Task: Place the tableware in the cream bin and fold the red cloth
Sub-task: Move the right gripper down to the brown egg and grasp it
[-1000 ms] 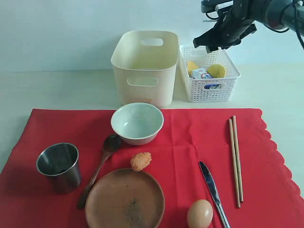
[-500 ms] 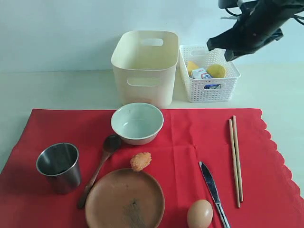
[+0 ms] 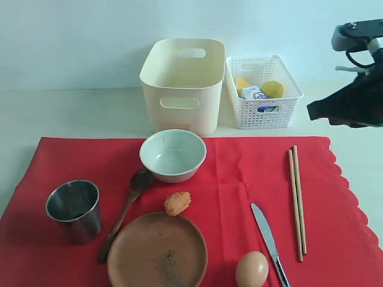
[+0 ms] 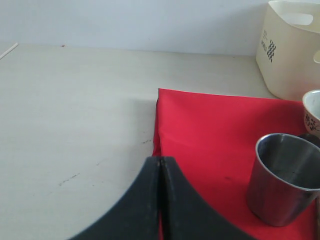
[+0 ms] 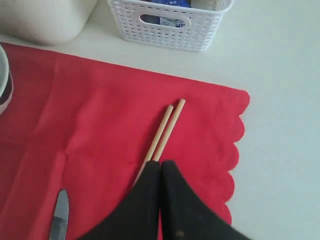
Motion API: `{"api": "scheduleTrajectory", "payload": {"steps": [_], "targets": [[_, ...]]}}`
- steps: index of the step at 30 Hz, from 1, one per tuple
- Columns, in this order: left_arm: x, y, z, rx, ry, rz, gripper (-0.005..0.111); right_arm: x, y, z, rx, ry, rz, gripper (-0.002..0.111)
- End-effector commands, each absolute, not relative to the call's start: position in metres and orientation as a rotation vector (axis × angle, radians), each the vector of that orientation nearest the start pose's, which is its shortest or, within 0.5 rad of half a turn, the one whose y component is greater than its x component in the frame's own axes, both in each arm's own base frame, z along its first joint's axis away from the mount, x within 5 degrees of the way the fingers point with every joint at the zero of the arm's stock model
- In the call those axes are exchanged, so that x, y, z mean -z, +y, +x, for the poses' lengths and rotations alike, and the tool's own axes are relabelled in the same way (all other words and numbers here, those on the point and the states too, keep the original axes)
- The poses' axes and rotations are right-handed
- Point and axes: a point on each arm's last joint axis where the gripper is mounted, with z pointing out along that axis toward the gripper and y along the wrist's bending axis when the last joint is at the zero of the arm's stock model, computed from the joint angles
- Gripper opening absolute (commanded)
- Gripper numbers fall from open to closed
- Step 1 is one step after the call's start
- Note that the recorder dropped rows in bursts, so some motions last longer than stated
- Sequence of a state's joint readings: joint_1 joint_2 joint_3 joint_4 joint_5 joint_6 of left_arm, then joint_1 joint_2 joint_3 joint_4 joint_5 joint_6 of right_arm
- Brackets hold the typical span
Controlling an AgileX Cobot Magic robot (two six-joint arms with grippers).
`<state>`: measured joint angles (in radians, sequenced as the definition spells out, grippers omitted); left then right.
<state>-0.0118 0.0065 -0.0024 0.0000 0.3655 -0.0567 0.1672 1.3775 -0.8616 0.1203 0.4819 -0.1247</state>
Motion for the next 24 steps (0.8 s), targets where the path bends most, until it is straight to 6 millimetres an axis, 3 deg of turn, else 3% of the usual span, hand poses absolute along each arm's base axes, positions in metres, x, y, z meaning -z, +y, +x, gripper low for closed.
{"api": "scheduleTrajectory", "payload": {"steps": [1,9,14,17,21,24], "targets": [[-0.181,-0.001,0.053,0.056,1.838,-0.050,0.000,-0.264,0.046,0.243,-0.148,2.429,-0.239,0.000],[-0.181,-0.001,0.053,0.056,1.838,-0.050,0.000,-0.297,0.040,0.193,-0.166,2.414,-0.269,0.000],[-0.181,-0.001,0.053,0.056,1.838,-0.050,0.000,-0.300,0.038,0.176,-0.151,2.472,-0.360,0.000],[-0.181,-0.001,0.053,0.056,1.838,-0.050,0.000,-0.297,0.040,0.177,-0.183,2.491,-0.352,0.000],[-0.181,-0.001,0.053,0.056,1.838,-0.050,0.000,-0.297,0.056,0.184,-0.452,2.474,-0.218,0.000],[-0.181,-0.001,0.053,0.056,1.838,-0.050,0.000,-0.290,0.070,0.187,-0.613,2.496,-0.383,0.000]]}}
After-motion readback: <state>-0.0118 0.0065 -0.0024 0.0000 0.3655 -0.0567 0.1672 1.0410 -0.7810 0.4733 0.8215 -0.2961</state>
